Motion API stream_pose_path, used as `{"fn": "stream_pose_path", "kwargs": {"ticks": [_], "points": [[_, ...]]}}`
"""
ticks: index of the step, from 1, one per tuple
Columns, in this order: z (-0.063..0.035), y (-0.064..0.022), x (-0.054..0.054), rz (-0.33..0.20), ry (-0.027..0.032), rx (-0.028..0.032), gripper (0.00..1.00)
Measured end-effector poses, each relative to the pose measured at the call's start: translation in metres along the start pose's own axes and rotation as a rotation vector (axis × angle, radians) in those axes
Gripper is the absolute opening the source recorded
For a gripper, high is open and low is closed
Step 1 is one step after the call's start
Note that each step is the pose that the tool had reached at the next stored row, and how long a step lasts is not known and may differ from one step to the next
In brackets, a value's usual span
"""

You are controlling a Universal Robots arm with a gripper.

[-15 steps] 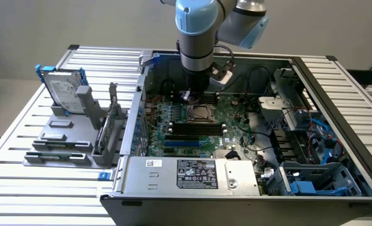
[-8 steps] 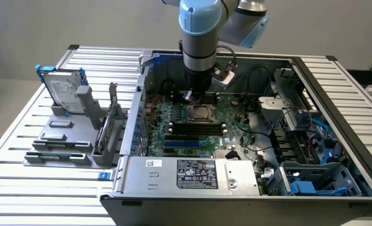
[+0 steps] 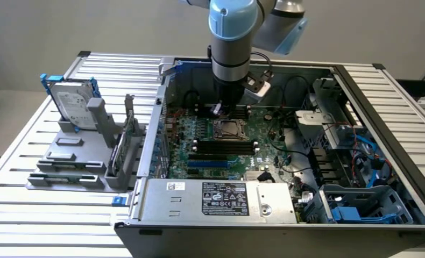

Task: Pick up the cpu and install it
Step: 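Install the first cpu locking lever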

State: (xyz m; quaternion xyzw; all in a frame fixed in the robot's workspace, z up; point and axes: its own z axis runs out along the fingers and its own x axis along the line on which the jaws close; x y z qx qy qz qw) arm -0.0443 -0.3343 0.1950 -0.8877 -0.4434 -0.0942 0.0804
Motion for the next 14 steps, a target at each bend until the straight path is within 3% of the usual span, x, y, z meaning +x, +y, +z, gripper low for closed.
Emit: {"fn": "stream_pose_path", "kwargs": {"ticks": [14], "points": [[0.0011, 0.0086, 0.0063, 0.003, -0.0071, 0.0093, 0.11]]}}
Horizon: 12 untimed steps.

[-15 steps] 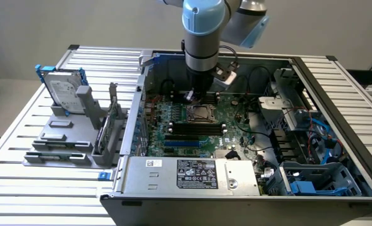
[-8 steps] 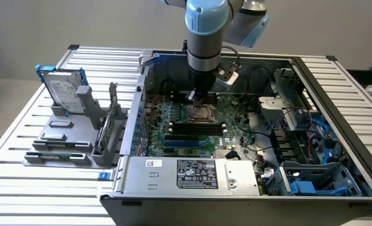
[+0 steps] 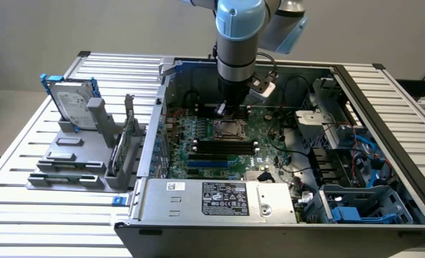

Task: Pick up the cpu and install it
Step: 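Install the first cpu locking lever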

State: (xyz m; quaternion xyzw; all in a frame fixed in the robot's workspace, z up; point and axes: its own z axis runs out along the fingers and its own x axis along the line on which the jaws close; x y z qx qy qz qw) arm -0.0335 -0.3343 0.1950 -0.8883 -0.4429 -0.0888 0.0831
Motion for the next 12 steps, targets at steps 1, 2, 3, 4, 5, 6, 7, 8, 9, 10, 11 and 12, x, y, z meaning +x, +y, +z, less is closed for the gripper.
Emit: {"fn": "stream_pose_path", "kwargs": {"ticks": [1, 2, 3, 4, 5, 6, 7, 8, 9, 10, 11, 12], "points": [[0.0001, 0.0006, 0.0004, 0.0, -0.0005, 0.0007, 0.11], [0.0001, 0.0011, 0.0008, 0.0, -0.0011, 0.0014, 0.11], [0.0002, 0.0015, 0.0011, 0.001, -0.0016, 0.0021, 0.11], [0.0002, 0.002, 0.0014, 0.001, -0.0024, 0.003, 0.11], [0.0002, 0.0023, 0.0017, 0.001, -0.0032, 0.0041, 0.11], [0.0002, 0.0027, 0.0019, 0.002, -0.0045, 0.0056, 0.11], [0.0001, 0.0031, 0.0021, 0.002, -0.0063, 0.0078, 0.11], [0.0, 0.0036, 0.0023, 0.003, -0.0082, 0.0102, 0.11], [-0.0001, 0.004, 0.0025, 0.004, -0.01, 0.0127, 0.11], [0.0, 0.0044, 0.0028, 0.004, -0.0115, 0.0146, 0.11], [0.0, 0.0047, 0.003, 0.005, -0.0125, 0.016, 0.11], [0.0, 0.005, 0.0032, 0.005, -0.0133, 0.0171, 0.11]]}}
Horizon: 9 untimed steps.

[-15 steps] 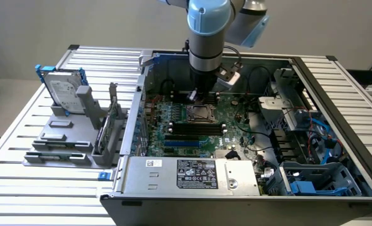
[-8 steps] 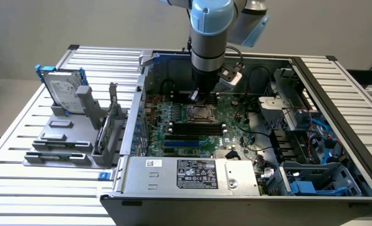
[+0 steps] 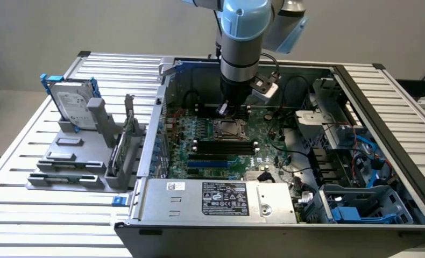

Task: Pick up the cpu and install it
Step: 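Install the first cpu locking lever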

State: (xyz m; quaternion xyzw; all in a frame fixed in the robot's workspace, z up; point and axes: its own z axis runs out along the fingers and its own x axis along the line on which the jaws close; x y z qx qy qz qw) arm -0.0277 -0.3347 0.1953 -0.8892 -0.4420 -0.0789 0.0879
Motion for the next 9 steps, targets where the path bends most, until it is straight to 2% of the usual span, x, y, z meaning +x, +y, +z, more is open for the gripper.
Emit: {"fn": "stream_pose_path", "kwargs": {"ticks": [5, 9], "points": [[0.0002, 0.0017, 0.0013, 0.001, -0.0027, 0.0037, 0.11], [0.0001, 0.0027, 0.0019, 0.003, -0.0068, 0.0099, 0.11]]}}
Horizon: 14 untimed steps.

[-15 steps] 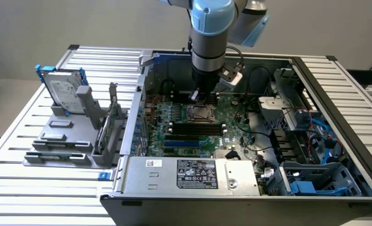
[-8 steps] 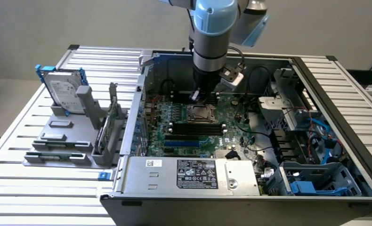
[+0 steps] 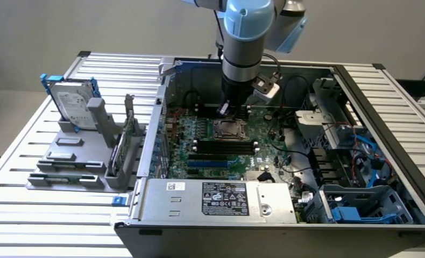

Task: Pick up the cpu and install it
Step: 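Install the first cpu locking lever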

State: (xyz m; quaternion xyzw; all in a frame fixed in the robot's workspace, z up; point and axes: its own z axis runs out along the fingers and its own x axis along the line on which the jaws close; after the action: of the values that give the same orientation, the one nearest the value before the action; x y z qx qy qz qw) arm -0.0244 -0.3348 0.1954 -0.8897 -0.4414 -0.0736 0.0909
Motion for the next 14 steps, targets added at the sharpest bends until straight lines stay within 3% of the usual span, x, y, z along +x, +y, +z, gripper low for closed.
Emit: {"fn": "stream_pose_path", "kwargs": {"ticks": [6, 14], "points": [[-0.0052, 0.0015, -0.001, 0.005, -0.0112, 0.0162, 0.11], [-0.019, 0.0099, -0.011, 0.015, -0.0204, 0.0313, 0.11]]}}
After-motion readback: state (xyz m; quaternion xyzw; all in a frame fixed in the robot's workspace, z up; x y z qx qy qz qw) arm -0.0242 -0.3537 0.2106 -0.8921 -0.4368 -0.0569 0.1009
